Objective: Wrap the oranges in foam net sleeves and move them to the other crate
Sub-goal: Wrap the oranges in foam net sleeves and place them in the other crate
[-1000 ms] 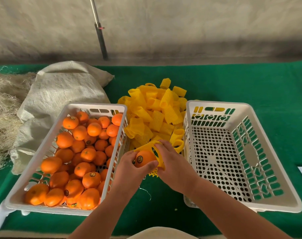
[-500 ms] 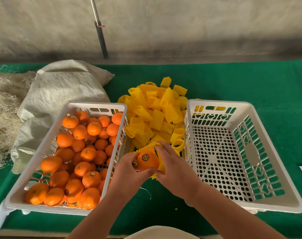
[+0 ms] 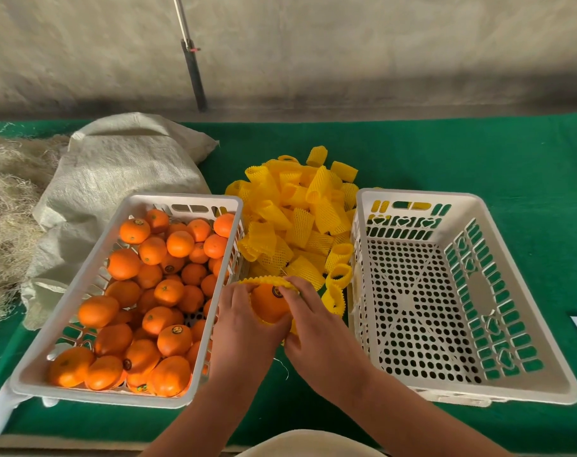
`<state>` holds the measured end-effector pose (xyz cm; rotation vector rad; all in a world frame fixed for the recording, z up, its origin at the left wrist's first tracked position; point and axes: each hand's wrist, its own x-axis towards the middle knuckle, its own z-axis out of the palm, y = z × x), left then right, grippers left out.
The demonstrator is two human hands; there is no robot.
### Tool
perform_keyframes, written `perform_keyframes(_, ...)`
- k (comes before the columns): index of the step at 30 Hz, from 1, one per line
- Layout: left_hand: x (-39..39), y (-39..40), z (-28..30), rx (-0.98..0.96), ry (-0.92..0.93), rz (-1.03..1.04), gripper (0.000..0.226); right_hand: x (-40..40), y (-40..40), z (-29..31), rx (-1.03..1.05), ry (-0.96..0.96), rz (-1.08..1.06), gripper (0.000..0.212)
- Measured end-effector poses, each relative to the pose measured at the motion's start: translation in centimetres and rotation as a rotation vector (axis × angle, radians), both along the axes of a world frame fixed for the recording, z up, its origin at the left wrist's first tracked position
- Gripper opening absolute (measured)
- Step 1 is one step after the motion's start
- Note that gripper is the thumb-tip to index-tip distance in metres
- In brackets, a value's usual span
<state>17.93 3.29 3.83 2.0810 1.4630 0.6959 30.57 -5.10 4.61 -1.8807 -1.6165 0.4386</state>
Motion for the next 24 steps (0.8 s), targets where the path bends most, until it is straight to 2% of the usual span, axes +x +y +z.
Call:
perform_keyframes(7,-1.0,0.6,-0.4,0.075,0.001,-0.017,0.067,-0.1,-1.2,1.1,0.013,-0.045,0.164,0.066)
perform_keyframes(9,-1.6,0.7,-0.4,0.112,-0.006,-0.025,0.069,0.2,-1.4,1.7,0.065,0.053,0.117,0.059)
perform_keyframes(11,-2.1,0.7,-0.3,0.136,-0.003,-0.041,0.074,0.7,-1.5,2.0,0.119,0.207,-0.018,0.056)
perform_keyframes(13,-2.1,0.3,-0.2,0.158,0.022,-0.07,0.077,0.9,-1.0,2.1,0.084,0.3,-0.134,0.078)
perform_keyframes(15,-1.8,-0.2,-0.1,0.164,0.039,-0.106,0.076,0.8,-0.2,2.2,-0.035,0.398,-0.148,0.105)
perform_keyframes(16,-1.6,-0.4,0.0,0.161,0.04,-0.126,0.074,0.6,0.2,2.2,-0.081,0.435,-0.133,0.111)
perform_keyframes(19,-1.1,-1.0,0.3,0.173,0.049,-0.176,0.077,0.0,0.9,1.9,-0.107,0.459,-0.132,0.111)
perform_keyframes(24,-1.0,-1.3,0.6,0.176,0.083,-0.2,0.077,-0.7,1.2,1.1,-0.093,0.52,-0.251,0.1)
